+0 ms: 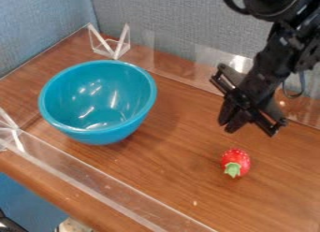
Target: Put the strawberry in the blue bowl
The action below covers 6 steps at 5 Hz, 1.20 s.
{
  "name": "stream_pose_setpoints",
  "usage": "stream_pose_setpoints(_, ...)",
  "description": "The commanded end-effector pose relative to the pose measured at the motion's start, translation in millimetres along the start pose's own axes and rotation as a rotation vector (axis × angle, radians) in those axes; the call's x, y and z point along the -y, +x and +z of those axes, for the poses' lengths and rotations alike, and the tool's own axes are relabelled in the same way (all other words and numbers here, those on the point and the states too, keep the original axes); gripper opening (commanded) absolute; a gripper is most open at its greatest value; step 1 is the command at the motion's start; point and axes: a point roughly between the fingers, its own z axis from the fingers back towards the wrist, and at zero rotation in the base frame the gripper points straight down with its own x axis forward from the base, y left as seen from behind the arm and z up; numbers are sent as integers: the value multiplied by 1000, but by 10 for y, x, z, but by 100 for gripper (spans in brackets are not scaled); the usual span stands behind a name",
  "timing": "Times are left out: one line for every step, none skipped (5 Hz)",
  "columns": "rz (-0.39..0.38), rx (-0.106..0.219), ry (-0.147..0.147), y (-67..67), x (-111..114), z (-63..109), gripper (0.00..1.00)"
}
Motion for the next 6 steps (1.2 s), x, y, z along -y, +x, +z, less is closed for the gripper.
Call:
stream_pose_setpoints(22, 69, -25, -51, -55, 241, 100)
stream_pose_setpoints(-1, 61, -41, -113, 109, 211, 100)
stream_pose_setpoints(-21, 61, -62, -184, 302, 169, 100)
stream_pose_setpoints(-36, 56, -92, -229, 399, 63, 100)
stream_pose_setpoints(-48, 50, -100, -237, 421, -20, 100)
stream_pose_setpoints(-55, 43, -107, -249, 454, -109, 100)
